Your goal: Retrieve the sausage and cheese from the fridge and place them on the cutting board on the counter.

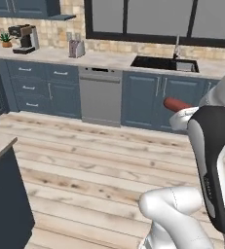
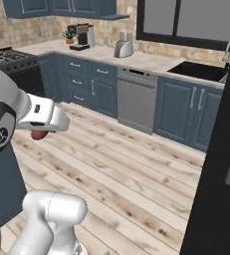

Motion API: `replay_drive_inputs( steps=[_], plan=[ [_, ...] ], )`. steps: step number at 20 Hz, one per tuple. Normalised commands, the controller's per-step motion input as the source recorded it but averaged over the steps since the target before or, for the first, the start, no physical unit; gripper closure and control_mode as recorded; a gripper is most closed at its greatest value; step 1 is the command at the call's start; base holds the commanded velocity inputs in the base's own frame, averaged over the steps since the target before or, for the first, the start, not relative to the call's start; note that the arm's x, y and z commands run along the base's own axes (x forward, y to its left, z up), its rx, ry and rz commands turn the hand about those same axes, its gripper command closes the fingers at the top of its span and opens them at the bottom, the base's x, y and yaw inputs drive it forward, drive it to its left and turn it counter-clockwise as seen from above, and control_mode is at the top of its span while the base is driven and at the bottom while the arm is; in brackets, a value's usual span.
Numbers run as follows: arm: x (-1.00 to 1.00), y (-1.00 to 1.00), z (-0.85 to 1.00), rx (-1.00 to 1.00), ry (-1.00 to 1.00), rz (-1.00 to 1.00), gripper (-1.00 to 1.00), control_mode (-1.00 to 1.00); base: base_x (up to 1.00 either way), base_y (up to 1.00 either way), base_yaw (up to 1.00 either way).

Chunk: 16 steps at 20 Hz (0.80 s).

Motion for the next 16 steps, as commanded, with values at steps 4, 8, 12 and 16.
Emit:
replay_drive_inputs(
  steps=[4,8,12,16],
  plan=[
    [0.00,0.00,0.00,0.00,0.00,0.00,1.00,1.00,1.00,0.00,0.10],
    [0.00,0.00,0.00,0.00,0.00,0.00,1.00,1.00,1.00,0.00,0.02],
    [0.00,0.00,0.00,0.00,0.00,0.00,1.00,1.00,1.00,0.00,0.00],
    [0.00,0.00,0.00,0.00,0.00,0.00,1.00,1.00,1.00,0.00,0.00]
  ],
)
